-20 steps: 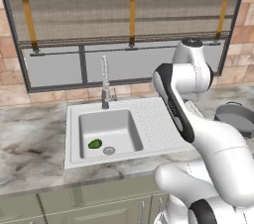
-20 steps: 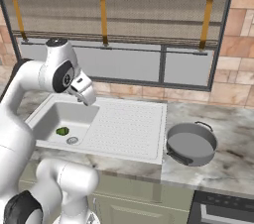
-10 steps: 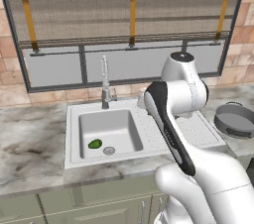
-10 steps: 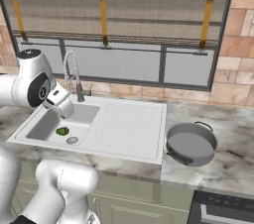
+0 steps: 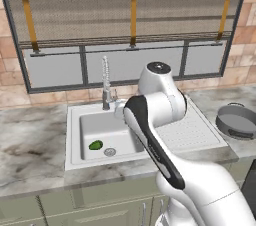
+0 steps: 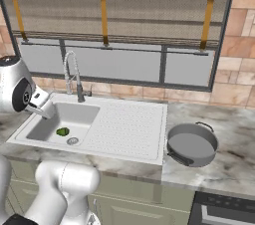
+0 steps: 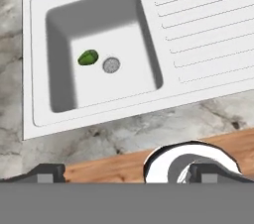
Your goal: Dump the avocado from the pot into the sink. Then turn on the water and wash the avocado. Then turn off the water and put the avocado back in the pot.
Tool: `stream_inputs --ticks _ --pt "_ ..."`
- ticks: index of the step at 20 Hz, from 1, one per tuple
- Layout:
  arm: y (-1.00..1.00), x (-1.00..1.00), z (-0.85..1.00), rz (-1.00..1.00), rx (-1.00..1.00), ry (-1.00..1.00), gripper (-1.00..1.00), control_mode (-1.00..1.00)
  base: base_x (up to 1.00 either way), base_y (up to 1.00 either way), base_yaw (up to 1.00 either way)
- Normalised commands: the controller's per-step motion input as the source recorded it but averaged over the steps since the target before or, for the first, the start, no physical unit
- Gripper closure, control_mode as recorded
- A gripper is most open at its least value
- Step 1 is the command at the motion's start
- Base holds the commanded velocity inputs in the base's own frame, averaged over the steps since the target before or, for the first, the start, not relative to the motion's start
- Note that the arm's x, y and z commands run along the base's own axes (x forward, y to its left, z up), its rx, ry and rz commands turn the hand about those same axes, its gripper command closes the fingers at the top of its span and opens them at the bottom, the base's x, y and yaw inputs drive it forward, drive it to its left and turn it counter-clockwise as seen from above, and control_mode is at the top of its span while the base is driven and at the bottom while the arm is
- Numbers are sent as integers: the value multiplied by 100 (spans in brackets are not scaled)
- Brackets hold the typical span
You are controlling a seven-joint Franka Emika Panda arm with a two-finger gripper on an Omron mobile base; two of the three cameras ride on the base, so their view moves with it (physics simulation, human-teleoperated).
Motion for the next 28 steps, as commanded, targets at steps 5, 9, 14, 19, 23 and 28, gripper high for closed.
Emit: stream_inputs --ticks 5,9,14,19,23,28 --pt "35 27 -20 10 0 0 -100 -100 0 0 0" --pt "26 33 -37 8 0 1 -100 -100 0 0 0" --pt "14 31 -45 5 0 0 -100 -100 0 0 0" --pt "0 41 -46 1 0 0 -100 -100 0 0 0" --pt "0 30 -44 1 0 1 -100 -100 0 0 0" --pt "3 6 -35 7 0 0 -100 -100 0 0 0"
